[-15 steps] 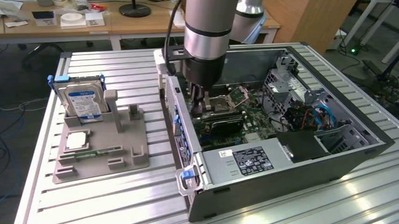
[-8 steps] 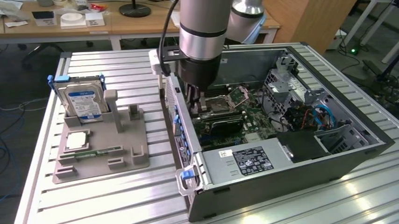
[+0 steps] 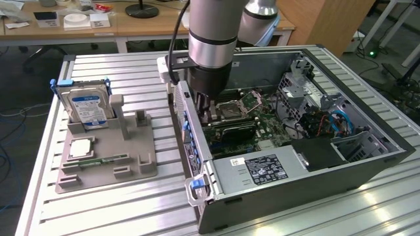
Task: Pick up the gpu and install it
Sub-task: 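Press down on the gpu until it lock into place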
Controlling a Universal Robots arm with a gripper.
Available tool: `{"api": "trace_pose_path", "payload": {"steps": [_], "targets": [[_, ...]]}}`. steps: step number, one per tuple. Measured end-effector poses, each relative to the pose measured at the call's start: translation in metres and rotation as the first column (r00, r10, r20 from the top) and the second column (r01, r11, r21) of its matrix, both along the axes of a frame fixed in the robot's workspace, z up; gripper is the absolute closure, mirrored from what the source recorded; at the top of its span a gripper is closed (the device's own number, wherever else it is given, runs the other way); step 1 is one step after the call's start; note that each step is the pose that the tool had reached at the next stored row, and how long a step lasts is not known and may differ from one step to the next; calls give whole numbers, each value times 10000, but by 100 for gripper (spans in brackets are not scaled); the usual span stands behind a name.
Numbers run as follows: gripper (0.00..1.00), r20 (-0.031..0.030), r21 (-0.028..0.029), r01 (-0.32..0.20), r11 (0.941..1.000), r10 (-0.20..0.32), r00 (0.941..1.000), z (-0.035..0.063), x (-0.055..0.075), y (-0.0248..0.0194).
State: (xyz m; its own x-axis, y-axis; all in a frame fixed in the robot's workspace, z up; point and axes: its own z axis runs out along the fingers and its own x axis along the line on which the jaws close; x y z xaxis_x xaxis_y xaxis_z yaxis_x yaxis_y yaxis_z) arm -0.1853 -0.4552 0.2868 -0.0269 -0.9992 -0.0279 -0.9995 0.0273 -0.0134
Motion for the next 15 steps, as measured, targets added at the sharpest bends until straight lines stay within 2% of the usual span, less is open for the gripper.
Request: {"api": "trace_pose_path", "payload": {"steps": [11, 15], "targets": [[89, -7, 4, -2, 10000, 2, 10000, -4, 195, 3], [89, -6, 13, -4, 10000, 4, 10000, -4, 306, 3]]}}
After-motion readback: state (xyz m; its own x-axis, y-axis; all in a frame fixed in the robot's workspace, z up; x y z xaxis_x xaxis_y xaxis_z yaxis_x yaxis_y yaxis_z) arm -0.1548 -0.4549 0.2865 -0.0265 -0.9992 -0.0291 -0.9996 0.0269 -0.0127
